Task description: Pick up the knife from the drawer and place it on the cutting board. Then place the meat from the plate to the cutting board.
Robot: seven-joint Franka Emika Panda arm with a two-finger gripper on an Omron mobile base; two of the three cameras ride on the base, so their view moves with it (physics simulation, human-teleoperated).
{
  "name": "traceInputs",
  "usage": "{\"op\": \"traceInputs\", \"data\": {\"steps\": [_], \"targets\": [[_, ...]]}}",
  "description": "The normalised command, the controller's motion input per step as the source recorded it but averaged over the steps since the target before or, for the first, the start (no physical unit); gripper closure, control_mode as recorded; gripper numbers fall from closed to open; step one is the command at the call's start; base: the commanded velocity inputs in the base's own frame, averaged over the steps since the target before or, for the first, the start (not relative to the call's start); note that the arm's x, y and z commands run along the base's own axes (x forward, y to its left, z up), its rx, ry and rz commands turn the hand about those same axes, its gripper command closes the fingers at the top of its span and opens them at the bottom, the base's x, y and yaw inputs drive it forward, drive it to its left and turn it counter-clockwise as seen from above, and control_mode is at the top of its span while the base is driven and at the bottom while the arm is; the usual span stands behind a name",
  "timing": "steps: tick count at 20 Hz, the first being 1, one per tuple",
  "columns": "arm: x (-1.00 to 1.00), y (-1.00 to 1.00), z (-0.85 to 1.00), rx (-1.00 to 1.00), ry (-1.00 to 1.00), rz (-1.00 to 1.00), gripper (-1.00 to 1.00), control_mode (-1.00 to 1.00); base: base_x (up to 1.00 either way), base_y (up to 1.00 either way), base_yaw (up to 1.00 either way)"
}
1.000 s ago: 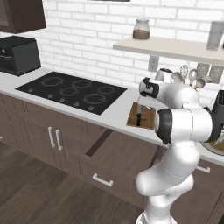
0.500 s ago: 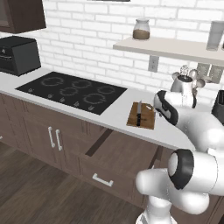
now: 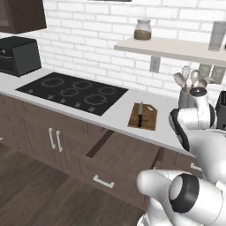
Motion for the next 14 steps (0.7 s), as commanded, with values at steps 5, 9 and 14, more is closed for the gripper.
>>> {"op": "traceInputs", "data": {"steps": [5, 9, 14], "targets": [[-0.37, -1.0, 0.44, 0.17, 0.0, -0.22, -1.0, -1.0, 0.0, 0.0, 0.0], [-0.27, -0.89, 0.47, 0.17, 0.0, 0.02, -1.0, -1.0, 0.0, 0.0, 0.0], [-0.23, -0.6, 0.05, 0.03, 0.0, 0.02, -1.0, -1.0, 0.0, 0.0, 0.0]]}}
